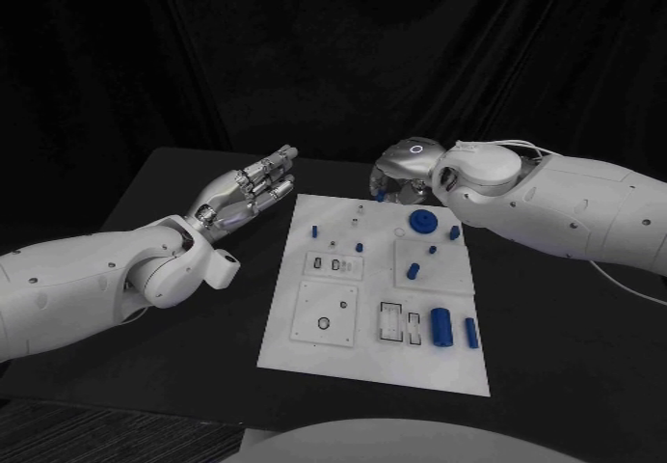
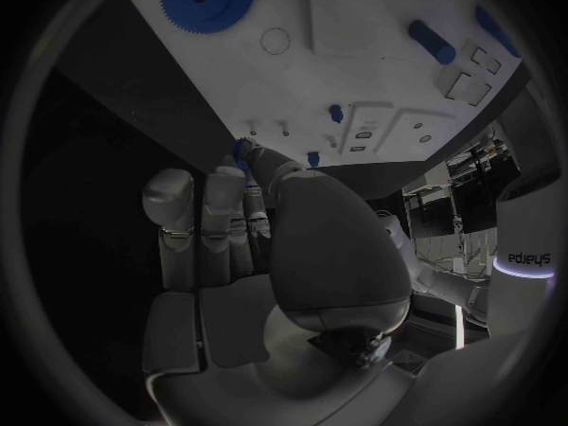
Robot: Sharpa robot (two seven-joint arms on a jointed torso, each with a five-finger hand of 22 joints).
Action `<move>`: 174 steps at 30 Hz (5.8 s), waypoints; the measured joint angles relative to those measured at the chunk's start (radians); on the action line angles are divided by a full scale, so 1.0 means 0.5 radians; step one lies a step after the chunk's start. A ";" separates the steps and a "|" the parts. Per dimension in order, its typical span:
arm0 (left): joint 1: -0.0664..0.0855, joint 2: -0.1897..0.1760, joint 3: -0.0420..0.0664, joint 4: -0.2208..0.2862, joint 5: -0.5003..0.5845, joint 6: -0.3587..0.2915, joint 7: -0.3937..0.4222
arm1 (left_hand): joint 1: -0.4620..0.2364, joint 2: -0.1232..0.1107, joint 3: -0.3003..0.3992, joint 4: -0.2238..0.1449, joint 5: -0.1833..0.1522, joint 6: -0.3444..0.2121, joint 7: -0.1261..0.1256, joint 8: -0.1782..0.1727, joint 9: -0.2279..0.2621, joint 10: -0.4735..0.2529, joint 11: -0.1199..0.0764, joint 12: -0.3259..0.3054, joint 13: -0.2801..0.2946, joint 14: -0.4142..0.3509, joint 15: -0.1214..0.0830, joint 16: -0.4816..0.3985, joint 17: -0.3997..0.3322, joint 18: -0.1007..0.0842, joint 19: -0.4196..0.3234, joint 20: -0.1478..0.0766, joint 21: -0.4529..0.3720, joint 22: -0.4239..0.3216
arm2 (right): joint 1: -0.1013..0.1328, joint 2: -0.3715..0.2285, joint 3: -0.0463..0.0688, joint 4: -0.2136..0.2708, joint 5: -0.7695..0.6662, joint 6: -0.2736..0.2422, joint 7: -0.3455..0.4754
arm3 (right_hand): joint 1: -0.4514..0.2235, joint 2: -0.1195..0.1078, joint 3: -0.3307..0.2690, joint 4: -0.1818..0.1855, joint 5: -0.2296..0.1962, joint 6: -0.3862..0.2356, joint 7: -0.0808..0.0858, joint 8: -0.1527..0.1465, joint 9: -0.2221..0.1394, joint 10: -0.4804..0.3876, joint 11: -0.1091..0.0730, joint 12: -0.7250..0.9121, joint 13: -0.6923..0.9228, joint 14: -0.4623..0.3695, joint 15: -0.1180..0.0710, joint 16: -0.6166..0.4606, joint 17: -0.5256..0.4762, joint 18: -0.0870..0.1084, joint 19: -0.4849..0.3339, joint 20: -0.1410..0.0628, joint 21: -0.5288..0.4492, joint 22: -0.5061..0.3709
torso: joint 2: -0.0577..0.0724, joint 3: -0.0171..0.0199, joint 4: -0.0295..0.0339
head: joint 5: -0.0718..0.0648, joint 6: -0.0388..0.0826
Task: Assemble the parts on the task board
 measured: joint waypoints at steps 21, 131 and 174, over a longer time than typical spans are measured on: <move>0.000 -0.011 -0.001 0.012 0.000 0.004 0.000 | 0.000 0.000 0.000 0.000 0.000 0.000 0.000 0.000 0.000 0.000 0.000 0.000 0.000 0.007 -0.007 0.000 0.001 0.000 0.007 -0.007 0.000 0.001 | -0.024 0.115 0.000 -0.162 0.000 0.025 -0.001 | 0.000 -0.001 0.000 0.000 0.000 -0.008 0.006 -0.023 0.002 0.006 0.008 -0.033 -0.001 0.000 0.000 0.000 0.013 0.000 0.000 0.000 0.000 0.012 | 0.081 -0.0094 0.053 | -0.047 0.058; -0.001 0.022 -0.001 -0.107 -0.001 0.108 0.000 | 0.016 0.016 0.077 -0.039 0.000 0.001 0.043 0.000 0.000 0.001 0.029 0.000 0.000 0.007 -0.007 0.000 0.001 0.000 0.007 0.008 0.000 0.000 | 0.018 -0.371 0.001 0.274 0.001 -0.287 -0.139 | -0.003 0.023 -0.306 0.130 -0.029 -0.634 -0.057 -0.112 -0.368 -0.228 0.003 0.690 0.509 -0.209 0.014 -0.114 -0.207 0.000 -0.166 0.055 -0.301 0.001 | 0.067 -0.0113 0.049 | -0.061 0.046; -0.003 0.015 -0.001 -0.108 -0.001 0.117 0.001 | 0.016 0.016 0.088 -0.038 0.000 0.001 0.043 0.000 0.000 -0.006 0.036 0.000 0.000 0.000 0.001 0.000 0.000 0.000 0.008 0.023 0.000 0.001 | -0.136 -0.565 0.000 0.243 0.184 -0.029 -0.192 | -0.426 -0.033 -0.480 0.470 -0.130 -0.361 0.009 -0.091 -0.264 0.671 -0.078 2.701 2.475 0.188 -0.005 1.006 1.246 -0.156 0.382 -0.018 0.557 0.529 | 0.065 -0.0090 0.049 | -0.055 0.022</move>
